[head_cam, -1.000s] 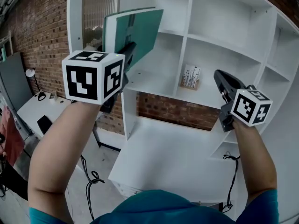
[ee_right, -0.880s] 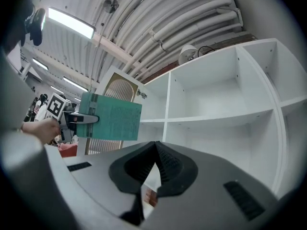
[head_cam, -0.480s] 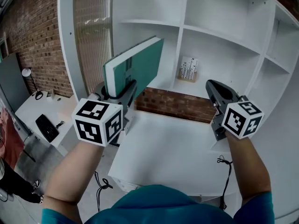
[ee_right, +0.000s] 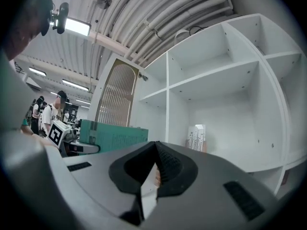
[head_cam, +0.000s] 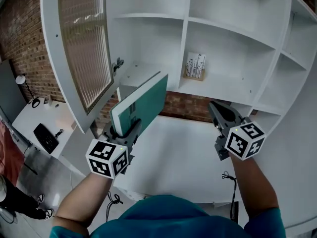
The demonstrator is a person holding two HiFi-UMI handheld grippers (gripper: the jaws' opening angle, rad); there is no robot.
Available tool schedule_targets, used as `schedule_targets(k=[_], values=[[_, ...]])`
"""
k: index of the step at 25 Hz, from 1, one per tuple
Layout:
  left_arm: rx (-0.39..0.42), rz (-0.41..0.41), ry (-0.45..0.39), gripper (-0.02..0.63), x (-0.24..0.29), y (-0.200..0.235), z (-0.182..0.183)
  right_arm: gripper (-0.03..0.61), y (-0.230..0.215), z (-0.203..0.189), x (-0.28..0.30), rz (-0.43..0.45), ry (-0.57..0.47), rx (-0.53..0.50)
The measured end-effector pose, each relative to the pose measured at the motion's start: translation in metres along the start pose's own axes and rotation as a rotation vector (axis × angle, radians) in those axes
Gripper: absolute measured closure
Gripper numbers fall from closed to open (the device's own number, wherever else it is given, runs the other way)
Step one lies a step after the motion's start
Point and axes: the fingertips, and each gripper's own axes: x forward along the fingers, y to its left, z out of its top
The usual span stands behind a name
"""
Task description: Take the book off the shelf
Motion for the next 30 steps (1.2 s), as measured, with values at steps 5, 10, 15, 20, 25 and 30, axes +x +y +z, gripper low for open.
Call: schedule_targets(k=[5,10,15,20,25,30], values=[[-0.049,-0.002,0.047,0.453,0.002,0.002,-0.058,0.557,-0.005,-0.036,0.002,0.01,0.018,0.038],[-0.05,0.009,0.115,0.453,0.008,0.004,-0.112,0.557,-0.01,-0.079,0.004,0.014,0.046,0.086],[-0.045,0.022,0.173,0.453,0.016,0.013,-0.161,0.557,-0.012,-0.127,0.007,0.004,0.093,0.099],[-0.053,0.032,0.219,0.453,0.023,0.017,-0.201,0.557,-0.014,-0.172,0.008,-0.009,0.137,0.122],[-0.07,0.021,0.26,0.453,0.029,0.018,-0.232,0.557,-0.014,-0.218,0.006,-0.028,0.204,0.144],[-0.095,0.012,0.307,0.453,0.031,0.017,-0.258,0.557,-0.013,-0.267,0.0,-0.048,0.282,0.196]])
